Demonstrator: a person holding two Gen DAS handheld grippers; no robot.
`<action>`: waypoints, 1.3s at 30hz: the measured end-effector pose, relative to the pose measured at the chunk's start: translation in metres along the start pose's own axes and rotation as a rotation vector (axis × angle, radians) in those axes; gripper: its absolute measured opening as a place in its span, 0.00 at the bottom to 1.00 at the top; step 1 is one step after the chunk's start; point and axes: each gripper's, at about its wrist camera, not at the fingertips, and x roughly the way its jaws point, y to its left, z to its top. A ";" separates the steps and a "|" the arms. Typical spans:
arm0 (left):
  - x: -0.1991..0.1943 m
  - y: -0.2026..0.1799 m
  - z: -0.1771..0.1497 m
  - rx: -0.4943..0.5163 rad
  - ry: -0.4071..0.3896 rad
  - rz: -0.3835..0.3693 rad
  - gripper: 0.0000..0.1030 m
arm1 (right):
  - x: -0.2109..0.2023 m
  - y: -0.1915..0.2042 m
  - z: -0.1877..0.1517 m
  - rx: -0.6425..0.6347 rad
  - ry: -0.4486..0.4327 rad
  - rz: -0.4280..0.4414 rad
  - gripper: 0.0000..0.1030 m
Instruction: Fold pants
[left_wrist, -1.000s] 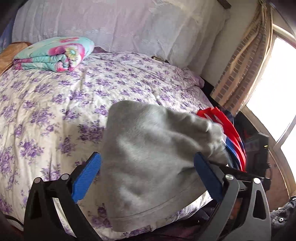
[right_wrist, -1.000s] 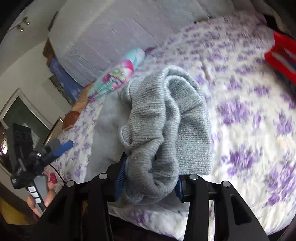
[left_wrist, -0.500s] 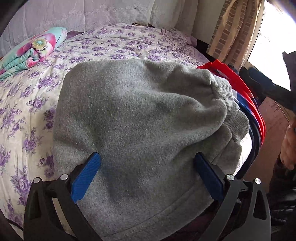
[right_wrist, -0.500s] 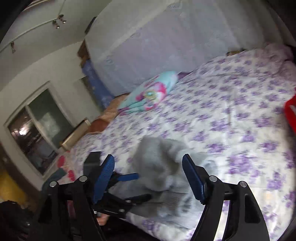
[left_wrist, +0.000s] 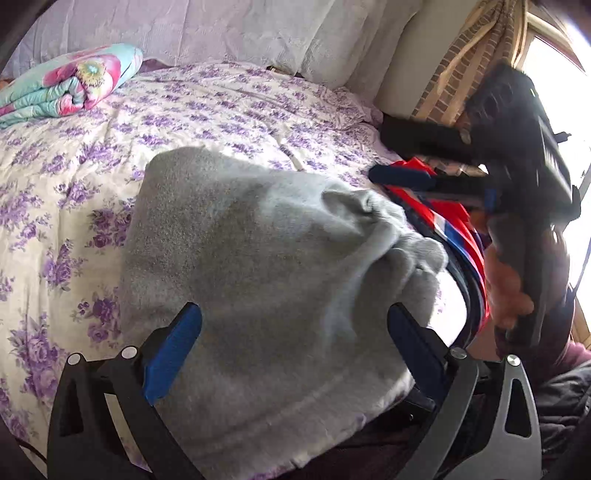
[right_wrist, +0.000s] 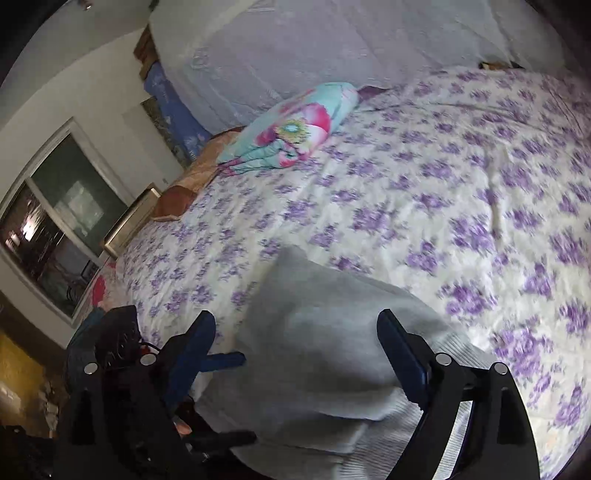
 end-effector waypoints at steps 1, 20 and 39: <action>-0.010 -0.007 -0.003 0.029 -0.019 0.004 0.95 | 0.005 0.014 0.011 -0.022 0.023 0.046 0.88; -0.039 0.004 -0.014 0.116 -0.035 0.048 0.95 | -0.046 -0.033 0.005 0.069 -0.056 0.000 0.97; 0.054 0.095 0.011 -0.275 0.225 -0.208 0.95 | -0.001 -0.117 -0.108 0.351 0.021 0.211 0.97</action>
